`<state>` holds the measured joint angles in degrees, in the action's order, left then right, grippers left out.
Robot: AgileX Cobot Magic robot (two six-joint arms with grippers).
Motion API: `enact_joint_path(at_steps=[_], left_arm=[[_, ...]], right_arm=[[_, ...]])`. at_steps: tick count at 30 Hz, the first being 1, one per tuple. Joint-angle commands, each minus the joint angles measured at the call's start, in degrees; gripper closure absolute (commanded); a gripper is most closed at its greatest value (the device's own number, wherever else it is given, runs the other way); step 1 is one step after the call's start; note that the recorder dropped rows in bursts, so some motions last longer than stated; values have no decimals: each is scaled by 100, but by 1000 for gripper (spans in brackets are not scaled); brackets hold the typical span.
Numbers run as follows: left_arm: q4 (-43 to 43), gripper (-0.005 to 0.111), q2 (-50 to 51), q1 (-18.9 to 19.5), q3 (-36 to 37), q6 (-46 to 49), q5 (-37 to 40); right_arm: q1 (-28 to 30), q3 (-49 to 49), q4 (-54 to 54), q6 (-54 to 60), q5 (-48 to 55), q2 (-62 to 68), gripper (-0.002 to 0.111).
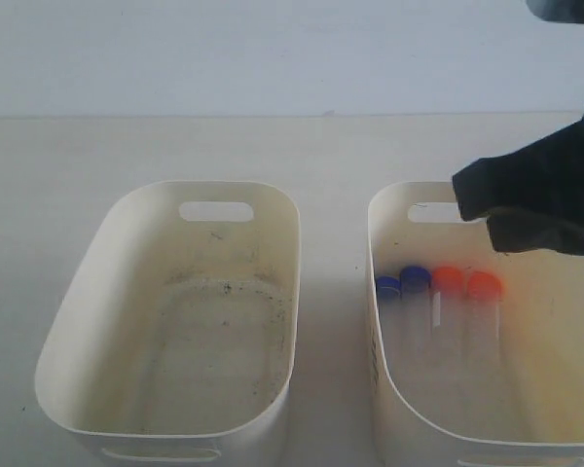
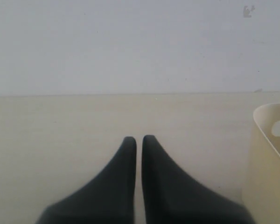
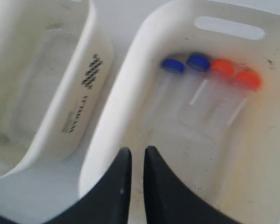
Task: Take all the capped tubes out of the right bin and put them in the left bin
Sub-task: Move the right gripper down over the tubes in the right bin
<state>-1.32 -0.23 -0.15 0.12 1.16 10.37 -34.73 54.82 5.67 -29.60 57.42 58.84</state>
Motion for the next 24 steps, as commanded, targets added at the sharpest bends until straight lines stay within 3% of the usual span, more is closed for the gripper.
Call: enact_joint_path(at_steps=[1, 9, 19, 24], left_arm=[[-19, 103, 23, -41, -12, -24, -38], [-19, 103, 23, -41, -12, -24, -38], [-19, 103, 23, -41, -12, -24, -38], [-19, 103, 23, -41, -12, -24, -38]], right_arm=[[-71, 60, 837, -1097, 493, 788, 97], [-182, 74, 400, -1947, 457, 2072, 97], [-182, 74, 827, -2787, -99, 2315, 97], [398, 74, 564, -2469, -166, 2315, 97]])
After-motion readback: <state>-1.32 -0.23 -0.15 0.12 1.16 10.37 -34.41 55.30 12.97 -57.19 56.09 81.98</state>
